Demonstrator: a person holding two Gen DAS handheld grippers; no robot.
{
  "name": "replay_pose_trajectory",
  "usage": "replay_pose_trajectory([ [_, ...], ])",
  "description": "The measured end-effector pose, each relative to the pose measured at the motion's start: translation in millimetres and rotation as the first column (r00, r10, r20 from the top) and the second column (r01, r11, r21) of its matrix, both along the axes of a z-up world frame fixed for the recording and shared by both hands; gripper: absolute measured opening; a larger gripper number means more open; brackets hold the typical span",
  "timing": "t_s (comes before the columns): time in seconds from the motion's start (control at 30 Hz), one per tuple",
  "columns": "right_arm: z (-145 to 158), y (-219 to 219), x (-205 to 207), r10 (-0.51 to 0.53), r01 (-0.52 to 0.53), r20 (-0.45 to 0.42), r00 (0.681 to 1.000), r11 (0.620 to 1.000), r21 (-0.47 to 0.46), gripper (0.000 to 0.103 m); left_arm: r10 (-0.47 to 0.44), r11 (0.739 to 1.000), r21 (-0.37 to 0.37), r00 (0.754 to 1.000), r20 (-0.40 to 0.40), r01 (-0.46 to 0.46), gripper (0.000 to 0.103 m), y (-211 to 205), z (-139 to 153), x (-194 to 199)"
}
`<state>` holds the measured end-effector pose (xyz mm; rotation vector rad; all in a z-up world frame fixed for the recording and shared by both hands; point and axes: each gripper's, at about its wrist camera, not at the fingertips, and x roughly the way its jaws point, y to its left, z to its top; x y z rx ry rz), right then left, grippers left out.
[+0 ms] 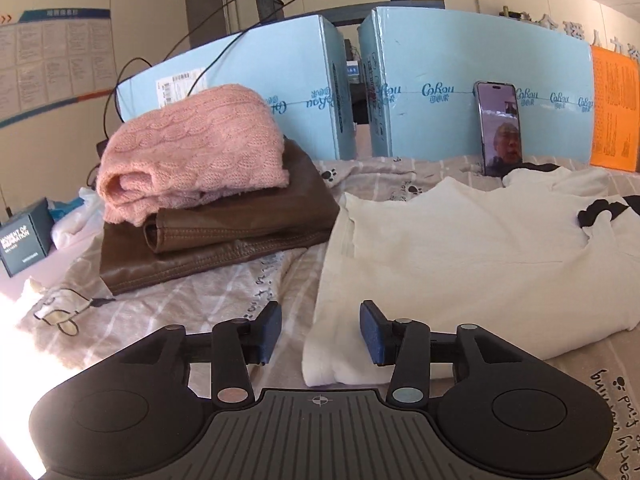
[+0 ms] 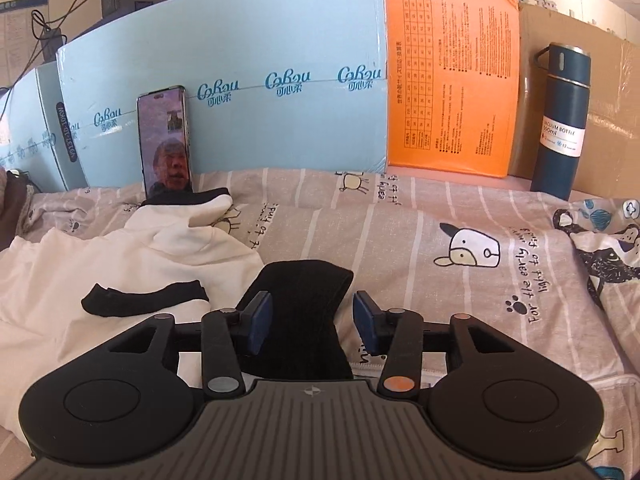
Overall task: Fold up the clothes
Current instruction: 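Release the sleeve with the right gripper and raise the tool, then move both grippers toward the black-trimmed sleeves of the T-shirt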
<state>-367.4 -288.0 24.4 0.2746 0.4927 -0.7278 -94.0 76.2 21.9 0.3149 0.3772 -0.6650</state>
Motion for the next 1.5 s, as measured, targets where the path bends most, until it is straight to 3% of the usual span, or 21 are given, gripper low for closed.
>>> replay_pose_trajectory([
  [0.1, 25.9, 19.5, -26.3, 0.089, -0.086, 0.033, 0.995, 0.993, -0.078, 0.062, -0.061, 0.995, -0.075, 0.997, 0.037, 0.064, 0.066, -0.2, 17.7, 1.8],
  [0.2, 53.5, 43.6, -58.8, 0.177, -0.162, 0.073, 0.981, 0.970, -0.183, 0.071, -0.178, 0.973, -0.143, 0.983, 0.045, 0.182, 0.073, -16.4, 29.3, 0.6],
  [0.3, 74.0, 64.9, -97.1, 0.155, -0.113, 0.120, 0.981, 0.946, -0.304, 0.079, -0.296, 0.936, -0.191, 0.955, 0.022, 0.294, 0.073, -40.3, 34.4, -3.5],
  [0.4, 88.1, 73.5, -143.4, 0.055, 0.020, 0.190, 0.980, 0.929, -0.371, 0.080, -0.388, 0.898, -0.221, 0.922, 0.013, 0.381, 0.074, -62.2, 36.0, -11.4],
  [0.47, 95.8, 72.0, -182.1, -0.029, 0.138, 0.294, 0.955, 0.924, -0.357, 0.080, -0.425, 0.881, -0.220, 0.905, 0.015, 0.418, 0.074, -72.4, 36.5, -17.2],
  [0.63, 108.6, 62.9, -272.4, -0.207, 0.371, 0.510, 0.835, 0.896, -0.245, 0.082, -0.465, 0.863, -0.205, 0.885, 0.030, 0.461, 0.076, -80.4, 38.8, -31.3],
  [0.7, 113.0, 62.0, -295.2, -0.222, 0.380, 0.526, 0.821, 0.900, -0.214, 0.082, -0.467, 0.863, -0.197, 0.883, 0.038, 0.465, 0.080, -79.2, 40.5, -36.2],
  [0.73, 116.2, 63.9, -300.6, -0.211, 0.369, 0.516, 0.830, 0.902, -0.224, 0.082, -0.465, 0.865, -0.191, 0.884, 0.043, 0.464, 0.080, -77.2, 41.4, -38.6],
  [1.0, 150.3, 90.4, -305.6, -0.155, 0.284, 0.372, 0.915, 0.902, -0.324, 0.091, -0.418, 0.889, -0.148, 0.900, 0.124, 0.433, 0.088, -31.7, 56.0, -62.5],
  [1.17, 164.8, 104.4, -282.4, -0.049, 0.165, 0.302, 0.952, 0.913, -0.374, 0.098, -0.373, 0.907, -0.131, 0.909, 0.187, 0.399, 0.089, -2.1, 70.5, -70.9],
  [1.27, 151.8, 103.4, -254.4, 0.053, 0.058, 0.292, 0.955, 0.932, -0.358, 0.100, -0.363, 0.904, -0.157, 0.908, 0.208, 0.398, 0.093, 3.9, 79.2, -70.9],
  [1.5, 90.7, 70.6, -148.4, 0.225, -0.181, 0.252, 0.941, 0.966, -0.187, 0.100, -0.480, 0.856, -0.174, 0.873, 0.082, 0.487, 0.094, -66.6, 58.4, -51.2],
])
